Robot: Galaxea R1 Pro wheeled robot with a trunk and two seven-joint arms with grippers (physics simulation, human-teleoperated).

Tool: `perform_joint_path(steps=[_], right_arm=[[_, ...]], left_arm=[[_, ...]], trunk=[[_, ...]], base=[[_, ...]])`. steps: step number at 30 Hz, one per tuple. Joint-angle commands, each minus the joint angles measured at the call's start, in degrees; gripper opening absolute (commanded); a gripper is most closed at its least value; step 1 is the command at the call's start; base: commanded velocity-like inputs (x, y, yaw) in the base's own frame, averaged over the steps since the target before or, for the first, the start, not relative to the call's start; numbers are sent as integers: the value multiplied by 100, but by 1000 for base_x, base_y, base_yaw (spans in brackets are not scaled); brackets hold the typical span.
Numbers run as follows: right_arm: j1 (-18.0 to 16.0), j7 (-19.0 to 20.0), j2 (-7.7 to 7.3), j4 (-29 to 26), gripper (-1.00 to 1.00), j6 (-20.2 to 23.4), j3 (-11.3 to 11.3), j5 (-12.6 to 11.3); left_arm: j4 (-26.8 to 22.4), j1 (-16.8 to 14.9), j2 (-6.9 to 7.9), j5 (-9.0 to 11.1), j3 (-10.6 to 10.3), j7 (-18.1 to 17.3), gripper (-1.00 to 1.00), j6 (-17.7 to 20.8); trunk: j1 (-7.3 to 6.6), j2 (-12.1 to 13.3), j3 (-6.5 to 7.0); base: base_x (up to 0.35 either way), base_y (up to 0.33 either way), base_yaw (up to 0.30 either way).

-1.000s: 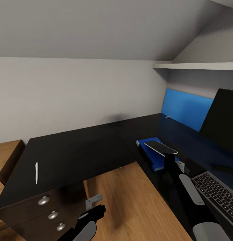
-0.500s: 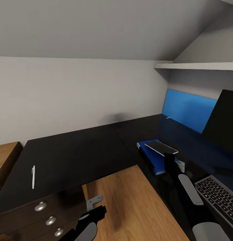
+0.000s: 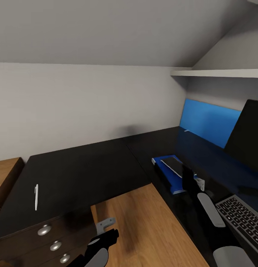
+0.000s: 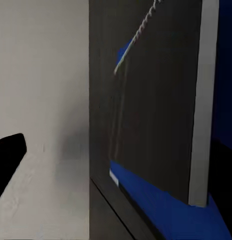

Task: In the bedroom, organize the workspace by keeping the computer under the desk, ensuring the monitor is on the desk, placing the keyboard on the desk next to the monitor, placing the mouse on the desk next to the keyboard, moving the folder from the swivel chair onto the desk next to the mouse, stacking the notebook on top of the folder with the pen on top of the notebook, and positioning the swivel chair next to the desk.

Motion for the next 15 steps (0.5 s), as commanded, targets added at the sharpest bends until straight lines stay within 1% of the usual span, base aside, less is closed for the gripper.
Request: perform_joint_path(steps=[1,9,11,15], right_arm=[[-3,-23,-2,-9,100,-22,4,-58],[-3,-16,-2,-9,100,-22,6,-58],[-3,-15,-2,-9,100,-22,3,-58],[-3,-15,-2,-9,100,-22,8,-58]], left_arm=[[-9,-7,5,12,-14,35,100,25],[-9,-7,5,12,-17,35,100,25],[-9,-7,5,12,-17,35,100,25],[-8,-7,5,12,-17,35,100,25]], trunk=[[0,-3,-6],[0,-3,-6],[0,-3,-6],[0,-3,-6]], base=[[0,0,0],[-12,0,0],[-156,0,0],[-275,0,0]])
